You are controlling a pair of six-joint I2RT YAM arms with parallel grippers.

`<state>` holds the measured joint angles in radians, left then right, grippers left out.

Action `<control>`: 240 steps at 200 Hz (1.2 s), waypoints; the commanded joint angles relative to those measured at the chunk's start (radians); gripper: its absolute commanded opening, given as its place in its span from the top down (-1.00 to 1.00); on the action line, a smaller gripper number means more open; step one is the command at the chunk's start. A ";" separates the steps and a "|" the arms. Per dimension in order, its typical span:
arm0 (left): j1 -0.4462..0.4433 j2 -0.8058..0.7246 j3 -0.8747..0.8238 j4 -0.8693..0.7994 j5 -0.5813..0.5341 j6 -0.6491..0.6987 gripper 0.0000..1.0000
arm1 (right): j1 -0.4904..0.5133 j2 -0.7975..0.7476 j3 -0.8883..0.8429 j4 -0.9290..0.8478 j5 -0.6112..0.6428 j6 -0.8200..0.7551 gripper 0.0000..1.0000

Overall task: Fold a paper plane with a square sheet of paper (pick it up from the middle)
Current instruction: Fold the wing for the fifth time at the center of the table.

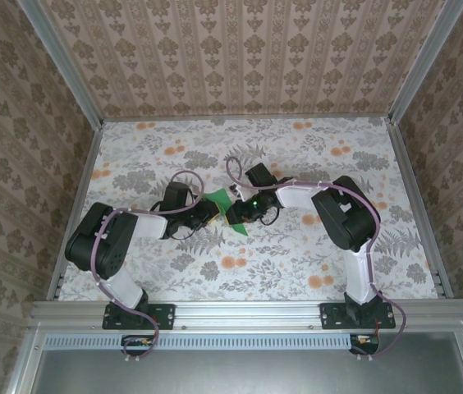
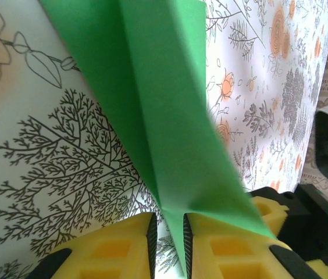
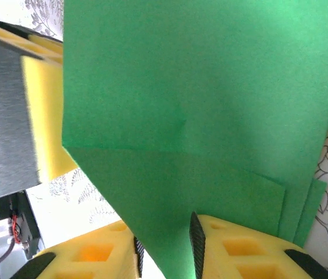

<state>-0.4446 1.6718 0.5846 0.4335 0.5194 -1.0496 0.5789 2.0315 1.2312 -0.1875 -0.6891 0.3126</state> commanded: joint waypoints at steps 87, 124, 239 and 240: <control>-0.006 0.005 0.025 -0.007 0.009 0.016 0.66 | 0.177 -0.186 -0.093 0.009 0.658 -0.255 -0.31; -0.005 0.005 0.029 -0.009 0.010 0.013 0.67 | 0.268 -0.172 -0.119 0.087 0.876 -0.330 -0.37; -0.005 0.000 0.035 -0.014 0.016 0.011 0.67 | 0.315 -0.099 -0.101 0.136 0.963 -0.379 0.10; -0.006 0.000 0.035 -0.015 0.015 0.011 0.67 | 0.315 -0.100 -0.101 0.136 0.963 -0.379 0.11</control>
<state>-0.4446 1.6718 0.5964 0.4313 0.5201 -1.0500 0.8928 1.9083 1.1152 -0.0525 0.2440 -0.0528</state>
